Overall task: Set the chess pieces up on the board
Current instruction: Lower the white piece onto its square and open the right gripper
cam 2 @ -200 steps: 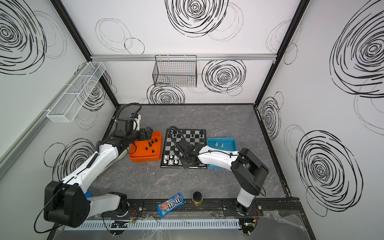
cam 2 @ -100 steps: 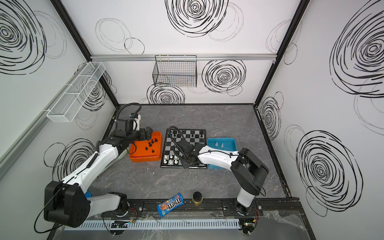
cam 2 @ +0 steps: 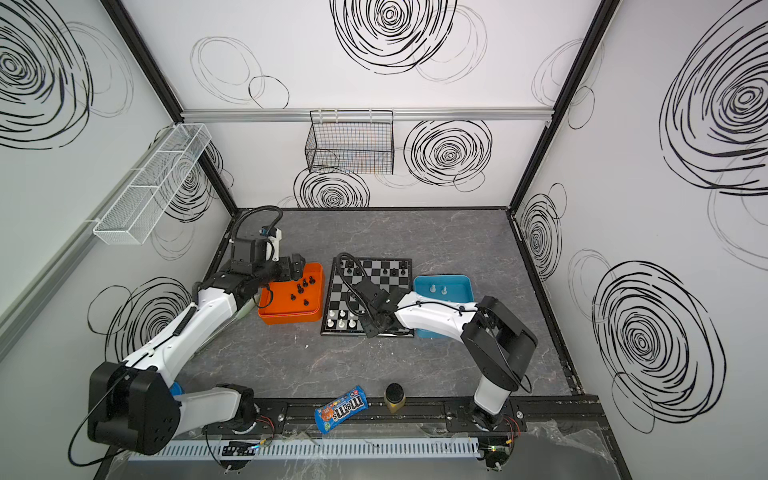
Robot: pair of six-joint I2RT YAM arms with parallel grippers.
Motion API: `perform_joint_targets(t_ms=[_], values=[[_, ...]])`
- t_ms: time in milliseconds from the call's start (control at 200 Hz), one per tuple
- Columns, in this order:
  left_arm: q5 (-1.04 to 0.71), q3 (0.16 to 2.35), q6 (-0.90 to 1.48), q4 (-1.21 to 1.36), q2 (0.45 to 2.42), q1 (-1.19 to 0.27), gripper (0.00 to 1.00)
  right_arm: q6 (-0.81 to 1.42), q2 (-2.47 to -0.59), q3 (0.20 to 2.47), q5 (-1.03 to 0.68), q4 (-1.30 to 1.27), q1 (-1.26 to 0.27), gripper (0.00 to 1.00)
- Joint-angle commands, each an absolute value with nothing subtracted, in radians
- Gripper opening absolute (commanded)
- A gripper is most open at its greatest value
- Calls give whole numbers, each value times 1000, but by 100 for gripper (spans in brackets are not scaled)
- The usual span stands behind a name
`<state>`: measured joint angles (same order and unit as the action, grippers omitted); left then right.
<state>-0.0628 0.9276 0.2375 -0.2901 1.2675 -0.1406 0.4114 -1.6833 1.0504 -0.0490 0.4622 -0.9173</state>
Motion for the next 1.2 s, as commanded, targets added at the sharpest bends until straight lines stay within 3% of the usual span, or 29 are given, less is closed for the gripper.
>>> perform_joint_targets(t_ms=[0, 1191], values=[[-68, 920, 248, -259, 1257, -129, 96, 409, -1683, 1072, -33, 460, -923, 21], [-80, 919, 256, -254, 1271, -127, 96, 401, -1709, 1080, -24, 473, -923, 22]])
